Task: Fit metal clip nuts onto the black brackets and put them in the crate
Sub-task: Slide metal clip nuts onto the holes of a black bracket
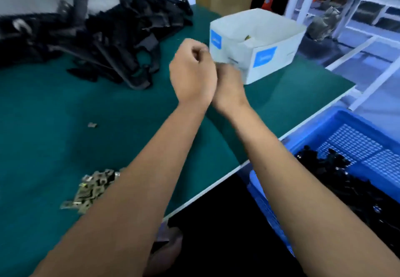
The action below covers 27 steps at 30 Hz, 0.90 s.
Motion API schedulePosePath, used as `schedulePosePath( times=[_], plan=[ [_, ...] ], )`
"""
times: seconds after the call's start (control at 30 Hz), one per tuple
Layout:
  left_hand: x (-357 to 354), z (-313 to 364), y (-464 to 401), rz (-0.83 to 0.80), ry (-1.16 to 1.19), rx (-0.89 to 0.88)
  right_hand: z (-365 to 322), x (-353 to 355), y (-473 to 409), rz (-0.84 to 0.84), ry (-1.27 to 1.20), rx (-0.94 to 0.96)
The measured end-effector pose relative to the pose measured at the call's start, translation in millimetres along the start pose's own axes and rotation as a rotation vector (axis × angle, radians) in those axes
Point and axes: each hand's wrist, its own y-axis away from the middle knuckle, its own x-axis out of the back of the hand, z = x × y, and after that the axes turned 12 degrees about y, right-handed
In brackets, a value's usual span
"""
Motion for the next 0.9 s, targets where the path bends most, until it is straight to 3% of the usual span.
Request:
schedulePosePath(
  times=[0.1,0.23,0.33,0.47,0.57,0.67,0.77,0.9],
  plan=[
    [64,-25,-26,0.198,-0.165,0.157,-52,-45,-13,-0.206,0.158,0.143],
    [128,-51,-40,0.35,-0.166,0.358,-99,-99,-17,-0.255,0.339,0.27],
    [160,-61,-49,0.394,-0.122,0.441,-121,-120,-24,-0.214,0.414,0.197],
    [176,-69,-63,0.338,-0.013,0.536,-126,-122,-38,-0.25,0.407,0.149],
    [175,-74,-75,0.256,0.023,0.566,-124,-121,-36,-0.228,0.325,0.182],
    [176,-74,-87,0.183,-0.121,0.597,-117,-122,-27,-0.148,0.141,0.241],
    [177,-68,-92,0.131,-0.055,0.616,-109,-124,-20,-0.058,-0.057,0.395],
    [191,-62,-91,0.218,0.041,0.479,-111,-122,-13,0.021,-0.405,0.354]
  ],
)
